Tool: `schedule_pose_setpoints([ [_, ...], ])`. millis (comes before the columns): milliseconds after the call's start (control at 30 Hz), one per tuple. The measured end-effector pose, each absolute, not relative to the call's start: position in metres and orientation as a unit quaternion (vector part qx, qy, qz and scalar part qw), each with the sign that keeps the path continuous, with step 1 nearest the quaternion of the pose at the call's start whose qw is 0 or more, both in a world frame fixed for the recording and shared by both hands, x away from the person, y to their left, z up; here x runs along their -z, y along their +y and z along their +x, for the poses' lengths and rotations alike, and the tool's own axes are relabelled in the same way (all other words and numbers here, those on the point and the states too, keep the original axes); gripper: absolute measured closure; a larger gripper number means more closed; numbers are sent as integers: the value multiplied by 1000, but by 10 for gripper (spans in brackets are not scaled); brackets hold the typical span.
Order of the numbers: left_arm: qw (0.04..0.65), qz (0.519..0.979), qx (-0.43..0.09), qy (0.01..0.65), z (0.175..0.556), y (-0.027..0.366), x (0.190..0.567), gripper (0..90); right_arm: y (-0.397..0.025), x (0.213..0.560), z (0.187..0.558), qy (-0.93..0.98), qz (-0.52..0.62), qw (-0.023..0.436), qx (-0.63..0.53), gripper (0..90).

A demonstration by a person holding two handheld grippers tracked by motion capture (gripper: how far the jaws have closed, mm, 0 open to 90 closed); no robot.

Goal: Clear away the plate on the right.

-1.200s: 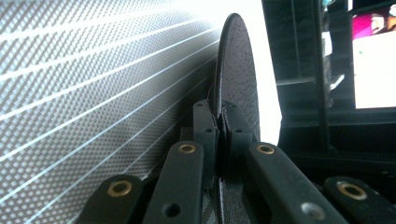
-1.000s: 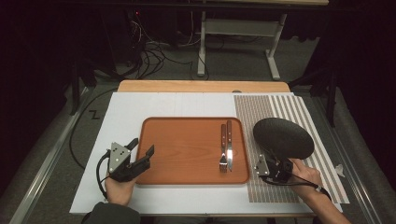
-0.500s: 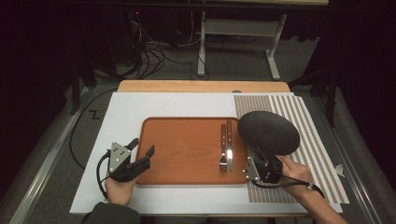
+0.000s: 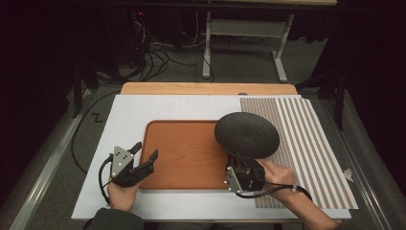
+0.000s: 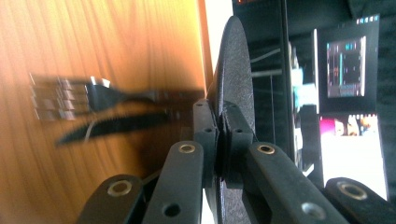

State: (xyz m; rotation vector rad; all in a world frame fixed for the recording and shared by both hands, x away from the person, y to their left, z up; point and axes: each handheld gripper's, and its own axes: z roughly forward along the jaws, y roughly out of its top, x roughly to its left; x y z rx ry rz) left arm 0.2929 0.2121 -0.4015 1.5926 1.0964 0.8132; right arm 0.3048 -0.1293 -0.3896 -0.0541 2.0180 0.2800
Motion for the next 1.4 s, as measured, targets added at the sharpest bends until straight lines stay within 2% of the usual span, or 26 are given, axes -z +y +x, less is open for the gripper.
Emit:
schedule_pose_setpoints([
  [333,501,655,-336,455,292,214,401,371,-73,394,298,846,-79,506,-148,890],
  [667,501,651,-339,459,291,216,401,373,-37,410,298,849,-108,493,-156,889],
  [1033,502,646,-346,460,288,218,401,376,-25,429,306,852,-116,489,-143,889],
  [1400,500,648,-345,459,288,217,401,375,-19,429,307,863,-92,473,-150,881],
])
